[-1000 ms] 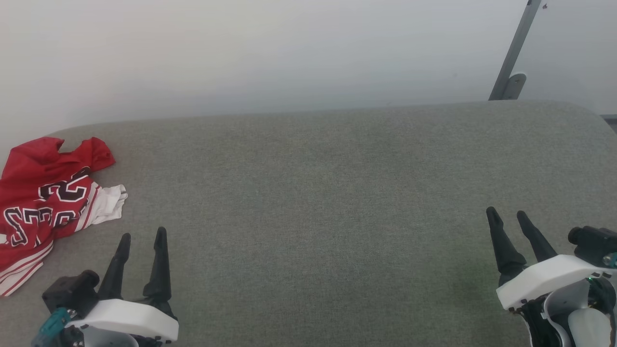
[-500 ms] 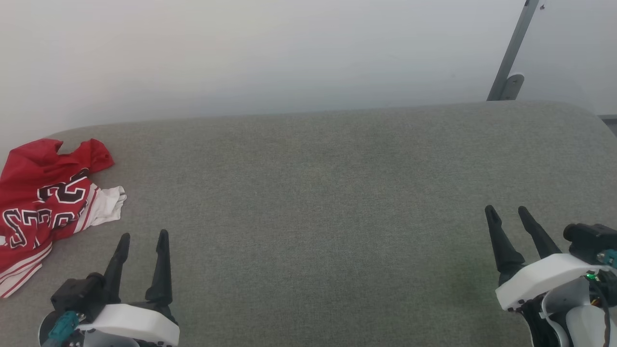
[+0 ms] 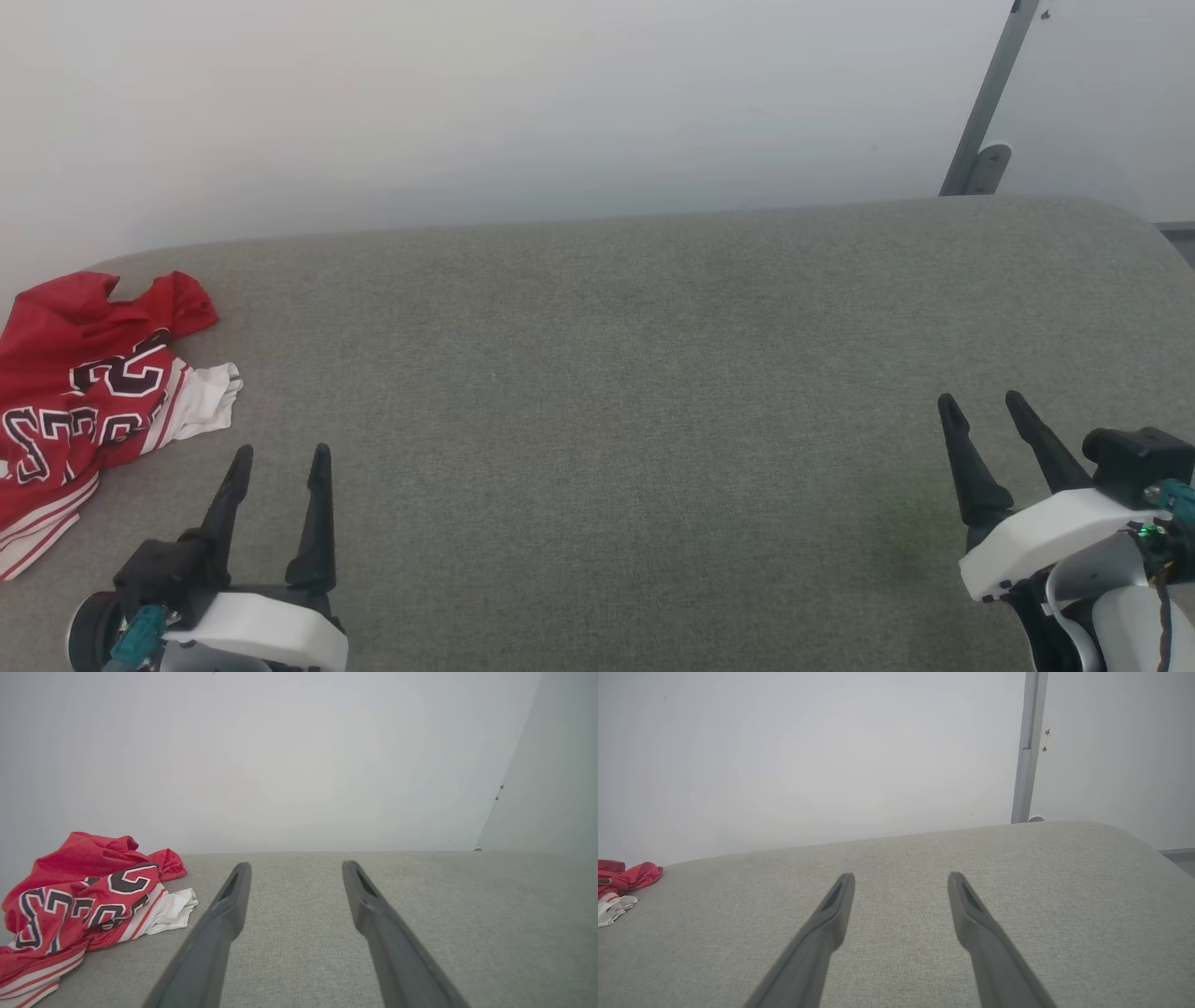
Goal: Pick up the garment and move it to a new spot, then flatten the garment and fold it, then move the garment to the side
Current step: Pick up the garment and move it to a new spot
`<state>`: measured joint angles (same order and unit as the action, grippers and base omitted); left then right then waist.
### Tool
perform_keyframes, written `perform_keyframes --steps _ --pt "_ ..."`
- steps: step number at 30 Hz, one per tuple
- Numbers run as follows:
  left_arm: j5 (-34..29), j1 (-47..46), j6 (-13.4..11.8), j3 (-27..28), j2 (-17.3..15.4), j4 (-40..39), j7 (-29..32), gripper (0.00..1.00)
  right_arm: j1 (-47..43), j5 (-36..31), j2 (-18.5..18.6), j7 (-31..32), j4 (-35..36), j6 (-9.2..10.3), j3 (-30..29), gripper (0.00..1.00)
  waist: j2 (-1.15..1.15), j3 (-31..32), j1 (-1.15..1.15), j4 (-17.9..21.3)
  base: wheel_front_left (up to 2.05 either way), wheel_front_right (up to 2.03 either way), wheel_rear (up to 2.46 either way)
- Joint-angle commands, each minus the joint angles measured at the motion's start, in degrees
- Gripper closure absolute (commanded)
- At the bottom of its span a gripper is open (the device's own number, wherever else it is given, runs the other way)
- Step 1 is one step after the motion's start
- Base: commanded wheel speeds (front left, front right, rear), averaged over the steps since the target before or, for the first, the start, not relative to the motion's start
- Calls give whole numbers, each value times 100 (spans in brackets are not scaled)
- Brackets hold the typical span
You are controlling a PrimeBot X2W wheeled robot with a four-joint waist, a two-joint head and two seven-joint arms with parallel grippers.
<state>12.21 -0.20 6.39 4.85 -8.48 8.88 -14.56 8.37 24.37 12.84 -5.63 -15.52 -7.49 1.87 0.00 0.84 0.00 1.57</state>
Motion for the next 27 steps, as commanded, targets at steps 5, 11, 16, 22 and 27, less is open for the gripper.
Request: perform_keyframes --steps 5,11,16,22,27 --pt "-211 70 36 18 -5 -51 -79 0 31 -177 36 -68 21 0 21 0 0 3 0 7 0 0 0" --pt "-177 71 45 23 21 -42 -69 0 13 -165 20 -53 48 0 8 0 0 5 0 11 0 0 0" --pt "-141 65 53 26 39 -19 -70 0 -7 -151 11 -29 68 0 5 0 0 6 0 7 0 0 0" --pt "-4 -73 6 127 105 104 -69 0 -27 -111 42 10 110 0 75 0 0 24 0 -162 0 0 0" --pt "54 -188 -64 245 56 311 -67 0 13 -51 59 97 146 0 222 0 0 78 0 -502 0 0 0"
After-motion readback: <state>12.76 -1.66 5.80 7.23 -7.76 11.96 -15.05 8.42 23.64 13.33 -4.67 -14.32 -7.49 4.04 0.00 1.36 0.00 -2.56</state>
